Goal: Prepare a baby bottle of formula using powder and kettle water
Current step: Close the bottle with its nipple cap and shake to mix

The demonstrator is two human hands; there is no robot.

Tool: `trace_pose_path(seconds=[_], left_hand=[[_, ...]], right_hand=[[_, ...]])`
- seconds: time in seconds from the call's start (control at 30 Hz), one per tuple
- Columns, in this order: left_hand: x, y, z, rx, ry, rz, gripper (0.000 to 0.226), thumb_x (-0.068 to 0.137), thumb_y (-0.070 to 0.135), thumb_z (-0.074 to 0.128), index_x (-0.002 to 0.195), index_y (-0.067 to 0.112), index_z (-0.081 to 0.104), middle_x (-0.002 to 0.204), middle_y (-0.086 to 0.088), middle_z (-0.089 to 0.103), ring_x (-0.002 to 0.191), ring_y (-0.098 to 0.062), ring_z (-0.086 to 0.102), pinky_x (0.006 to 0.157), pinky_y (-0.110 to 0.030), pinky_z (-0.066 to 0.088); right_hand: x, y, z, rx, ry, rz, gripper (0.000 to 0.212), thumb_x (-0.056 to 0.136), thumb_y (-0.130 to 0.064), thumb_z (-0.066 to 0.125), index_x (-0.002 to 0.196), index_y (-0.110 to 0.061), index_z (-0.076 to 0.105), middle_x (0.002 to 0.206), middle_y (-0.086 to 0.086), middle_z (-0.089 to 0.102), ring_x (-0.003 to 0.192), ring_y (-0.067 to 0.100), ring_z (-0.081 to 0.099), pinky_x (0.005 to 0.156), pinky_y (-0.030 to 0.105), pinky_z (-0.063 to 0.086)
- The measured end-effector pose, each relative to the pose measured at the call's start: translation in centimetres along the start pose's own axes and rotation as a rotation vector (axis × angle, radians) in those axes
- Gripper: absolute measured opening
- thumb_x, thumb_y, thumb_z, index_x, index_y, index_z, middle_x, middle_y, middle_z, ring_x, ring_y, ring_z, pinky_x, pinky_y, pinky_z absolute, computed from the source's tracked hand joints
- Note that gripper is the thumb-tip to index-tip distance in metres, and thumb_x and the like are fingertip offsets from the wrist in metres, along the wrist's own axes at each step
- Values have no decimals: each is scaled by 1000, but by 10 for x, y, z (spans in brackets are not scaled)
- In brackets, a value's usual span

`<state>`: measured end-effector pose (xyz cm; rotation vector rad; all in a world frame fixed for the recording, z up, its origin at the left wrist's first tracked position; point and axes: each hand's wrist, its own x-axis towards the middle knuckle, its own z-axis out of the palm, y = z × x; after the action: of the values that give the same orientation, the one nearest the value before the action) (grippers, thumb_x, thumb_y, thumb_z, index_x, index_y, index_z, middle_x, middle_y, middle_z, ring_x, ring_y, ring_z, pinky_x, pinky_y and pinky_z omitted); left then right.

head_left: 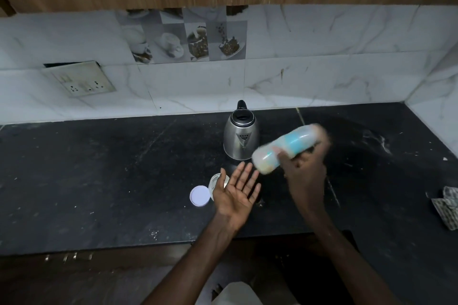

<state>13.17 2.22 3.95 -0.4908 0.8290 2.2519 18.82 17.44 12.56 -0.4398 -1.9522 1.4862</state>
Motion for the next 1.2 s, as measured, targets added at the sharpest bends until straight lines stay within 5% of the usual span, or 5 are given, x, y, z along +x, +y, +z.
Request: trace_pose_path(seconds=[0.1, 0.23, 0.63, 0.9, 1.2], left_hand=[[2, 3, 1, -2, -12, 14, 63, 100, 59, 46, 141, 12, 62, 145, -9, 65, 138, -29, 58, 123, -50, 36], [5, 8, 3, 1, -27, 23, 64, 99, 62, 46, 142, 18, 62, 144, -4, 66, 135, -24, 61, 117, -44, 41], [-5, 1, 9, -54, -102, -54, 68, 98, 60, 49, 142, 10, 60, 121, -19, 71, 100, -34, 70, 81, -40, 53], [0, 2, 13, -18, -46, 4, 65, 98, 63, 46, 140, 17, 65, 146, -7, 64, 136, -26, 61, 114, -46, 42], [-1, 10, 25, -151, -101, 19, 60, 100, 57, 48, 139, 13, 64, 147, -12, 63, 129, -36, 60, 74, -37, 56]], right_hand=[[-15, 13, -2, -229, -311, -16, 91, 77, -41, 91, 148, -55, 35, 123, -20, 72, 102, 5, 76, 89, 40, 65], [0, 14, -2, 68, 126, 15, 88, 85, -43, 88, 154, -47, 34, 125, -20, 72, 106, 3, 76, 83, 28, 66], [-20, 24, 21, -32, -535, 152, 94, 82, -40, 90, 152, -56, 29, 125, -19, 73, 105, 10, 78, 83, 38, 68], [8, -15, 12, 209, 94, -1, 85, 86, -33, 88, 153, -46, 37, 127, -3, 74, 100, 19, 80, 70, 33, 66], [-28, 15, 27, -51, -171, 123, 84, 78, -37, 94, 142, -47, 40, 101, -10, 78, 87, 7, 79, 72, 35, 68]])
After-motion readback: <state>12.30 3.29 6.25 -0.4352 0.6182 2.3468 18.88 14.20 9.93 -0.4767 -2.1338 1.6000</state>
